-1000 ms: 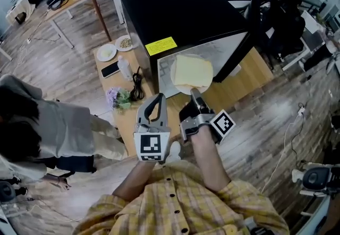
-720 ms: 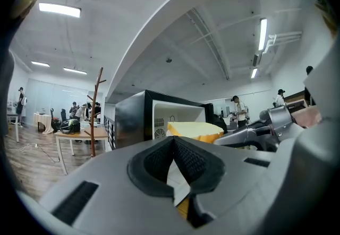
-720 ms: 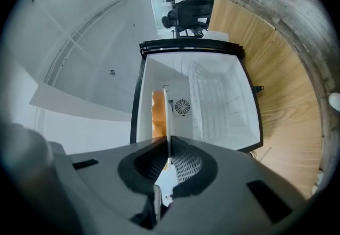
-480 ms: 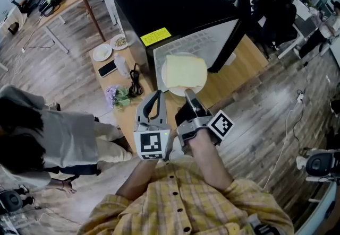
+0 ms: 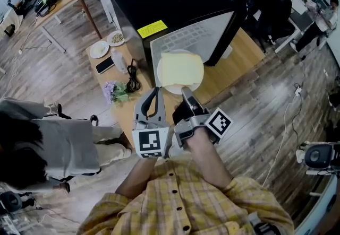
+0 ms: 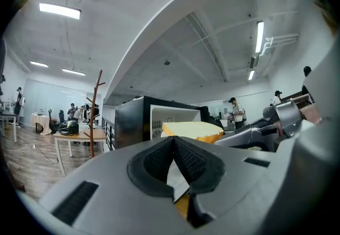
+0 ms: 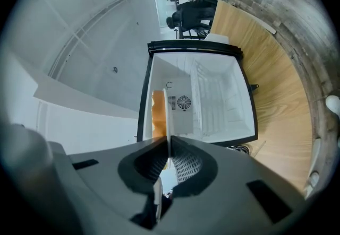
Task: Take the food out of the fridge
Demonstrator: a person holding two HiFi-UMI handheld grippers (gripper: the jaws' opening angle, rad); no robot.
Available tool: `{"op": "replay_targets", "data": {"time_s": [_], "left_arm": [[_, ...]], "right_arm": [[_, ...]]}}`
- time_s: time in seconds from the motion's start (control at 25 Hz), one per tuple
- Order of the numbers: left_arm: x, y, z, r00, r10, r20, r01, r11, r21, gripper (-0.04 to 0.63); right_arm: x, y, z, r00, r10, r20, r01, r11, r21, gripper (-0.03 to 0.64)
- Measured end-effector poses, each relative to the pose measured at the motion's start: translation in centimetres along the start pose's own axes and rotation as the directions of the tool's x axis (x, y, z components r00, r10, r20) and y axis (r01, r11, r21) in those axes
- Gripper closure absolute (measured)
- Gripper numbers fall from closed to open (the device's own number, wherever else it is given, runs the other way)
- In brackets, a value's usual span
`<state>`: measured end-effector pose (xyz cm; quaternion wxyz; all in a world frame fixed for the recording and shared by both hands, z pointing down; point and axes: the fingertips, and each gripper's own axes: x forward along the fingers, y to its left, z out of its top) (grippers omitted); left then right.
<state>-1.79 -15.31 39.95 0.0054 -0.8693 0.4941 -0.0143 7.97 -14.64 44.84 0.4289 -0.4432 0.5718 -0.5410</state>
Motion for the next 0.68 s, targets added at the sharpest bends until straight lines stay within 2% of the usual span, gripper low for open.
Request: {"op": "replay_targets", "data": {"time_s": [0.68], "left_arm": [[-1.6,0.4,0.4,0.999,0.032,0.004,-0.032,0.999,0.003,0.588]], "right_arm": [[-1.0,0.5,-1.1,1.0,0.001,-0.017,0.0,1.0,0.01,0.597]]}}
